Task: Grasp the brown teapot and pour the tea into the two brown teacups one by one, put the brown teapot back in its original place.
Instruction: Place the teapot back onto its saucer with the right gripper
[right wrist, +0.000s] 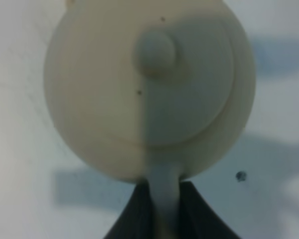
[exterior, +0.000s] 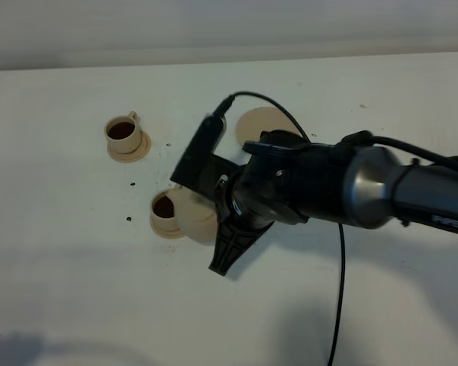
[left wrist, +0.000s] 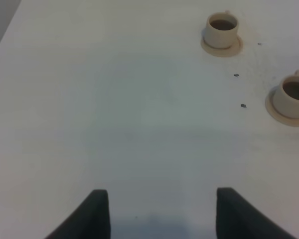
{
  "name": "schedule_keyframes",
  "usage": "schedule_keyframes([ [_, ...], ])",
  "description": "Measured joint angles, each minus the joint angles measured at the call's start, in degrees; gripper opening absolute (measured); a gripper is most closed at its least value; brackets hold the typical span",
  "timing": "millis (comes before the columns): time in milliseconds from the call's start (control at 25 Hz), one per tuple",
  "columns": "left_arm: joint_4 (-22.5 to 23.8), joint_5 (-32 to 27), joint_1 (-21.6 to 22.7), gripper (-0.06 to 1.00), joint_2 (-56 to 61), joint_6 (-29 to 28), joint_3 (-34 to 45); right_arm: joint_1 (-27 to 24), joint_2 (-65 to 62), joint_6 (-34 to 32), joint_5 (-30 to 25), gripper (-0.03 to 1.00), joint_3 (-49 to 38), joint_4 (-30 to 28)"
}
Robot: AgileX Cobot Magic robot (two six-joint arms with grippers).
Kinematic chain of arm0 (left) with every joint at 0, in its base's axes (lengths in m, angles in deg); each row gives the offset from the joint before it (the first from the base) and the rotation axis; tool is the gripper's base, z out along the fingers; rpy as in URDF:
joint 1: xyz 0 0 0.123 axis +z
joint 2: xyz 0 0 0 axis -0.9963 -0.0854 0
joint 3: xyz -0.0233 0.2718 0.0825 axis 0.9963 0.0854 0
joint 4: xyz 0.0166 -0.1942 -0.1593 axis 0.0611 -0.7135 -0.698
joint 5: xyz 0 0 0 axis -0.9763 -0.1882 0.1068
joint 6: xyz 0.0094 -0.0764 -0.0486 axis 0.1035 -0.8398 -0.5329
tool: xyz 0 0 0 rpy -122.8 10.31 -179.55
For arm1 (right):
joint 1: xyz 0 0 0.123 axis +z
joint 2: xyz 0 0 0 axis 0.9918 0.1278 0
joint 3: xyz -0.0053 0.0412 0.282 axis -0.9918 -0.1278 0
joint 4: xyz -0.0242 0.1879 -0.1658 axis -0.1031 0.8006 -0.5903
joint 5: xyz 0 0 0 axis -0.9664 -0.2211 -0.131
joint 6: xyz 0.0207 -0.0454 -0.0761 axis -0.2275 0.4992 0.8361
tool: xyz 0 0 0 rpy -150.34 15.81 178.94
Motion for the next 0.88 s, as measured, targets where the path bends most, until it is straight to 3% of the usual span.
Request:
schedule_keyframes([
  [320,0.0,0.0,0.0,0.47,0.0,0.0,0.0,-1.2,-3.8,-0.1,0.5,0.12,0.4,-2.4],
  [560,0.0,0.0,0.0,0.47,0.0,0.0,0.0,-9.1,-2.4,-0.3,1.0,0.12,7.2,-2.3],
  [880,0.0,0.0,0.0,0.47,0.0,0.0,0.0,-18.8,6.8,-0.3,-2.4,0.12,21.9,4.9],
])
